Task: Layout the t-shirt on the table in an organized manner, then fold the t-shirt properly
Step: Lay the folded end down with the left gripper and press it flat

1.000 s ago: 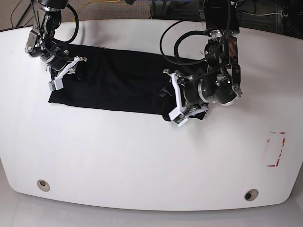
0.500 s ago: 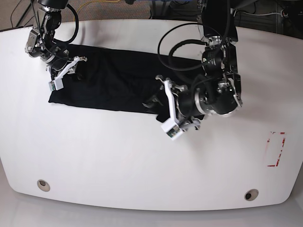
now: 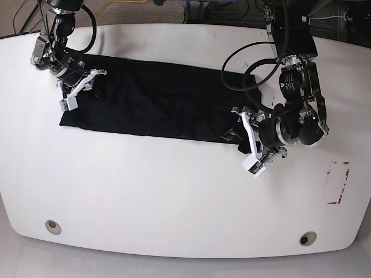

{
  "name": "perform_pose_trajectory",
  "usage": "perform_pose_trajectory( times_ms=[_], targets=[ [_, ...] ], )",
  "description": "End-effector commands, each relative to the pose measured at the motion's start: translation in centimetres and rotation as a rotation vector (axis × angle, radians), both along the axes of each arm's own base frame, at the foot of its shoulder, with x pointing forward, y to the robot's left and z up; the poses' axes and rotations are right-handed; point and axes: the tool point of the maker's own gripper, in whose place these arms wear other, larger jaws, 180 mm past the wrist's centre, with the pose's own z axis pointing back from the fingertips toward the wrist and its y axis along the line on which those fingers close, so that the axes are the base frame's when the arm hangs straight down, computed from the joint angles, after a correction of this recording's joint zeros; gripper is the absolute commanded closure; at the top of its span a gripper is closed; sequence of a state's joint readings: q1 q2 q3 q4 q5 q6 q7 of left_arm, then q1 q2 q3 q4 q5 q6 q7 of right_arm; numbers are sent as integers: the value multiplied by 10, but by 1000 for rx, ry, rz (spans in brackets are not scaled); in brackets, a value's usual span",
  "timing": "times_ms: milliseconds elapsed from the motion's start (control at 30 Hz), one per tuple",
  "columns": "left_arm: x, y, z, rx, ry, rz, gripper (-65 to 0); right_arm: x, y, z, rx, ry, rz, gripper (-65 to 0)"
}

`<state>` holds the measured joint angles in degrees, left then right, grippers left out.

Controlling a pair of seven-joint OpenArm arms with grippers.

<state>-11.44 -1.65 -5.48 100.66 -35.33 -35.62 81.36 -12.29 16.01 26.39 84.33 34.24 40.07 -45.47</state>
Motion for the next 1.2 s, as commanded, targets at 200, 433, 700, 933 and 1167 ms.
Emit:
perform_pose_trajectory(
  times_ms=[200,433,700,933,1167],
  targets=[
    [6,-5,-3,-43,17,-6,-338,-1,-5,1,-28,9,11,-179],
    [4,-4,-17,-48,69,-2,-338,-1,-5,1,-28,9,11,-179],
    [3,-9,-18,-43,71,-20,-333,-1,-5,1,-28,9,11,-179],
    [-4,-24,-21,-28,77,-79,-276,-1,-5,1,-28,9,11,-179],
    [-7,-32,-22,-19,80,-111,-97,-1,-5,1,-28,9,11,-179]
  ],
)
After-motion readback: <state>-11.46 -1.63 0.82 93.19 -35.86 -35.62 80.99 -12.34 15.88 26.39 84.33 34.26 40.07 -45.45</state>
